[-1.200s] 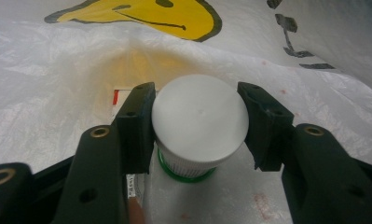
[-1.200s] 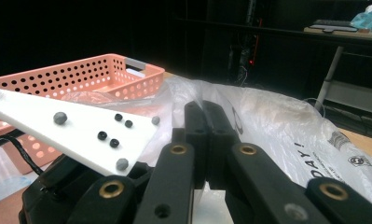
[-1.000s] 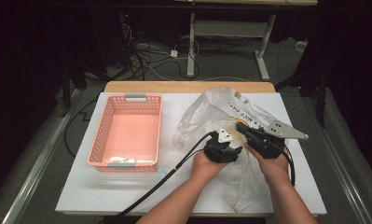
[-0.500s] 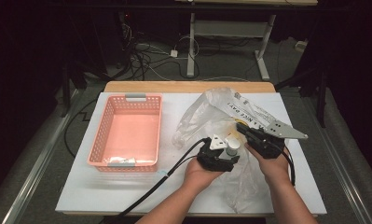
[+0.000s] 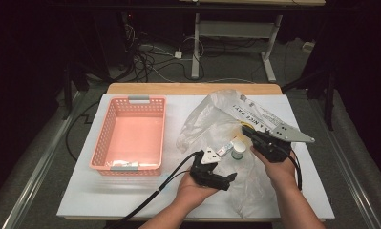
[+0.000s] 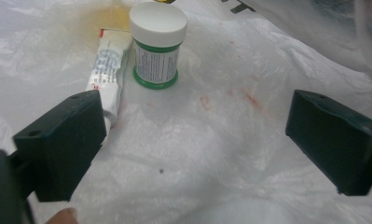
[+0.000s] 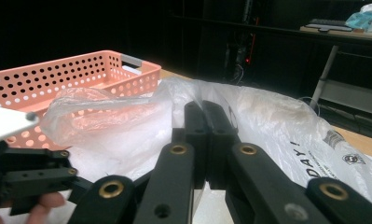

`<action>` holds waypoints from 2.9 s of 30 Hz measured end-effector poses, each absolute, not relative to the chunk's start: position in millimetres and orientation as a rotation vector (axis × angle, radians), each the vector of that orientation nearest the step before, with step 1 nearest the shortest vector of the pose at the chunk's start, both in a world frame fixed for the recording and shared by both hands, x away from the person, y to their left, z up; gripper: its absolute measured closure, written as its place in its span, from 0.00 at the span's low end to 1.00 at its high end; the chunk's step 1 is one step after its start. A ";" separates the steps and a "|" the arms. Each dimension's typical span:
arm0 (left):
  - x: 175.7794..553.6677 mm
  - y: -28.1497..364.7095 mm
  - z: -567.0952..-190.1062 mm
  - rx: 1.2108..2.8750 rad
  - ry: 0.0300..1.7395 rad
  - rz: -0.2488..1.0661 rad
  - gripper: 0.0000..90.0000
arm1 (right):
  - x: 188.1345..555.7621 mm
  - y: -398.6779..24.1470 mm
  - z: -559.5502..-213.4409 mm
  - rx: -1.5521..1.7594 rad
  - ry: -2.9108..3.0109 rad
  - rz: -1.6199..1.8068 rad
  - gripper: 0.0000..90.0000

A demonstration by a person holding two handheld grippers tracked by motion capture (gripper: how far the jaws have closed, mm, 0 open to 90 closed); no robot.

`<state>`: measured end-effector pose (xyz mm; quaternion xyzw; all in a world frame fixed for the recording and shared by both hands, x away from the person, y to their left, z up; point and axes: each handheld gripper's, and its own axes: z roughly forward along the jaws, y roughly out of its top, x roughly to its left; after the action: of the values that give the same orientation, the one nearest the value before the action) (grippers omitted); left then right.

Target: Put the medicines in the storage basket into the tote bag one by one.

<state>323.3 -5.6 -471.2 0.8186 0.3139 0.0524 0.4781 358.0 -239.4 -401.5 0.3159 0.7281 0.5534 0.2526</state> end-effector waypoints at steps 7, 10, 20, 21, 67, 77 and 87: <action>311.0 16.6 -461.7 1.993 0.765 0.141 0.00 | 358.0 -238.6 -402.2 0.862 1.989 1.500 1.00; 304.9 28.2 -454.6 1.980 0.764 0.141 0.00 | 357.4 -238.2 -402.2 0.866 1.988 1.498 1.00; 293.7 73.8 -437.1 1.978 0.799 0.210 0.00 | 357.5 -237.6 -402.5 0.860 1.992 1.491 1.00; 293.3 78.5 -436.3 1.978 0.804 0.223 0.00 | 357.4 -237.5 -402.4 0.860 1.992 1.491 1.00; 315.5 220.1 -428.0 1.866 1.213 0.435 0.00 | 357.3 -237.5 -402.3 0.853 1.997 1.488 1.00; 317.3 242.4 -428.7 1.855 1.292 0.467 0.00 | 357.5 -237.9 -402.2 0.853 1.996 1.488 1.00; 319.0 244.0 -419.6 1.909 1.256 0.434 0.16 | 357.4 -239.0 -401.8 0.863 1.991 1.486 1.00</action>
<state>319.0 244.0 -419.6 0.7535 0.4958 0.1713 0.3964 357.4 -239.0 -401.8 0.3175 0.7323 0.5467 0.2529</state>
